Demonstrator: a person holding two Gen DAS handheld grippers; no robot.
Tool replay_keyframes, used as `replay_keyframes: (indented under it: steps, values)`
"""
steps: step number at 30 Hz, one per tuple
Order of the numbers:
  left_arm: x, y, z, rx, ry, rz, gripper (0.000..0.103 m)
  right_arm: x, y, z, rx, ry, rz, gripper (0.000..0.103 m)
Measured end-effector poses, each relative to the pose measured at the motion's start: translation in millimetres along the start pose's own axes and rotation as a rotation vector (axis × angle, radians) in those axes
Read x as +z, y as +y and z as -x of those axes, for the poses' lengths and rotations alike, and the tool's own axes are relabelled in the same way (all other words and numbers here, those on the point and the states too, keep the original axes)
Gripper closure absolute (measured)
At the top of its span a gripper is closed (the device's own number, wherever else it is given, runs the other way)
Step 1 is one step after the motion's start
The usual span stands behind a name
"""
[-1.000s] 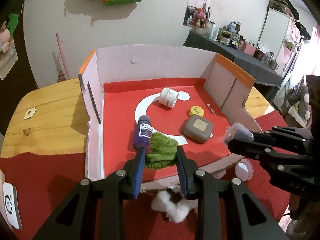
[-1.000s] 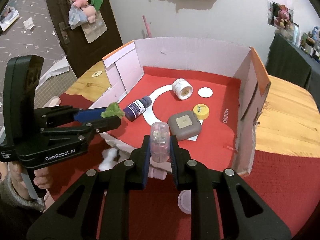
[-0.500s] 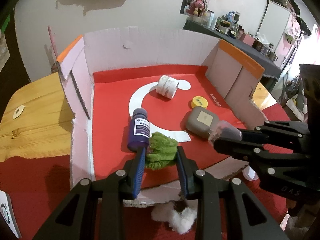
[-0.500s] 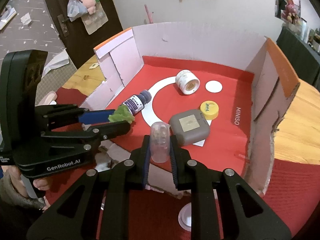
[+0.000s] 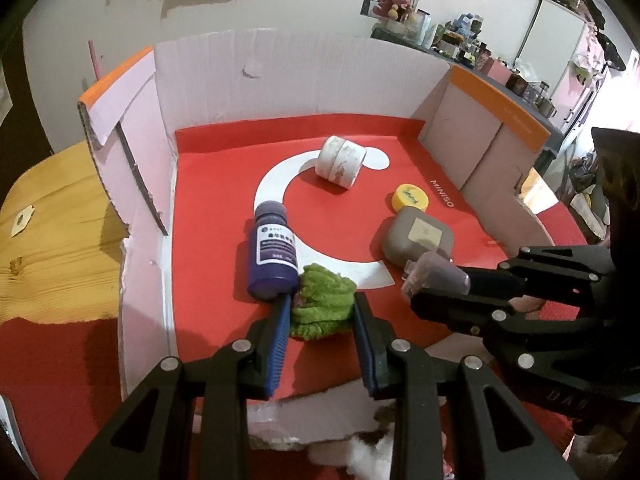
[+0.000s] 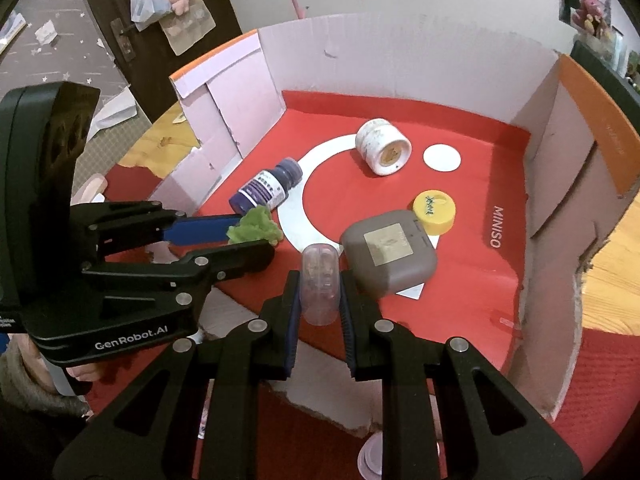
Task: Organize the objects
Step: 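Carry the green toy with left gripper while right gripper carries the clear cup into the box, then open left gripper to drop the green toy while right gripper sets the clear cup down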
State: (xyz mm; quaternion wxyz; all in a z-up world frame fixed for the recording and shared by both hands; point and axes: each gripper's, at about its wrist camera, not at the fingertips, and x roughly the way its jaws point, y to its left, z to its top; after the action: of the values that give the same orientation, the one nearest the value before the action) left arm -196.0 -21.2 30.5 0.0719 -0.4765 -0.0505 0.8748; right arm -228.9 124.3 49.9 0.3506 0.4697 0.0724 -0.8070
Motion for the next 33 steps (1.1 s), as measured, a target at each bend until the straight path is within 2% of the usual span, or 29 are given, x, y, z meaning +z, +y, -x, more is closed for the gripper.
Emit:
replay_keyframes:
  steps: [6, 15, 22, 33]
  values:
    - [5, 4, -2, 0.000, 0.003, 0.006, 0.071, 3, -4, -5, 0.017, 0.012, -0.010, 0.086]
    - [13, 7, -8, 0.002, 0.006, 0.017, 0.071, 7, -15, -7, -0.026, 0.004, -0.026, 0.086]
    - [18, 10, -13, 0.007, 0.003, 0.025, 0.071, 12, -31, -9, -0.092, -0.010, -0.047, 0.086]
    - [20, 14, -15, 0.015, -0.009, 0.042, 0.070, 12, -36, -9, -0.091, -0.019, -0.060, 0.086]
